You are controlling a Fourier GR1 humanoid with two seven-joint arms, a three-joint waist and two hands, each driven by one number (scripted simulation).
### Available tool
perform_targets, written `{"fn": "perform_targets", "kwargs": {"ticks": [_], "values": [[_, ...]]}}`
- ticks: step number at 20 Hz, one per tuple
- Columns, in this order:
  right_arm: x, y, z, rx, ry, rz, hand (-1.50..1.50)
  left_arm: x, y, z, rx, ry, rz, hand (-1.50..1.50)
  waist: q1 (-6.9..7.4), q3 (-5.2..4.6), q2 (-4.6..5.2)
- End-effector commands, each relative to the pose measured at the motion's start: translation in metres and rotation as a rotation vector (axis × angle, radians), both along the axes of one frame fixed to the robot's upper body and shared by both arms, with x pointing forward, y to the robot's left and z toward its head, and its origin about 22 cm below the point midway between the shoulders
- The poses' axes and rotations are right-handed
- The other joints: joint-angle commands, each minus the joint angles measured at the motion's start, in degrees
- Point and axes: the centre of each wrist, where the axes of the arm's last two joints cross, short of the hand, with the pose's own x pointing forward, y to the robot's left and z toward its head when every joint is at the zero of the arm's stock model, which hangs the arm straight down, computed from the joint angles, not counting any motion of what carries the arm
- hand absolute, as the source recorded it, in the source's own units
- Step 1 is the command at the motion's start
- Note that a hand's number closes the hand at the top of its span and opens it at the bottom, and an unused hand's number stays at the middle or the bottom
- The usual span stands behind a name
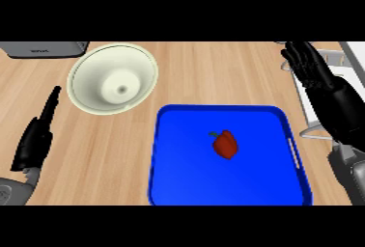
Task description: Pick the bell pepper from the tray and place it in the tiered basket
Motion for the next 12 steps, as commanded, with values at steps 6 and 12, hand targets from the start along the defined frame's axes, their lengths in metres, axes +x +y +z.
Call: {"fn": "perform_targets", "kwargs": {"ticks": [6,12], "values": [[0.0,0.005,-0.066,0.265,0.427,-0.143,1.5,0.01,0.002,0.024,-0.12,-0.074,-0.011,0.0,3.01,0.69,3.36],[-0.041,-0.028,-0.113,0.098,0.5,-0.8,-1.5,0.0,-0.014,-0.001,-0.204,0.01,-0.016,0.0,0.57,0.48,2.8]]}}
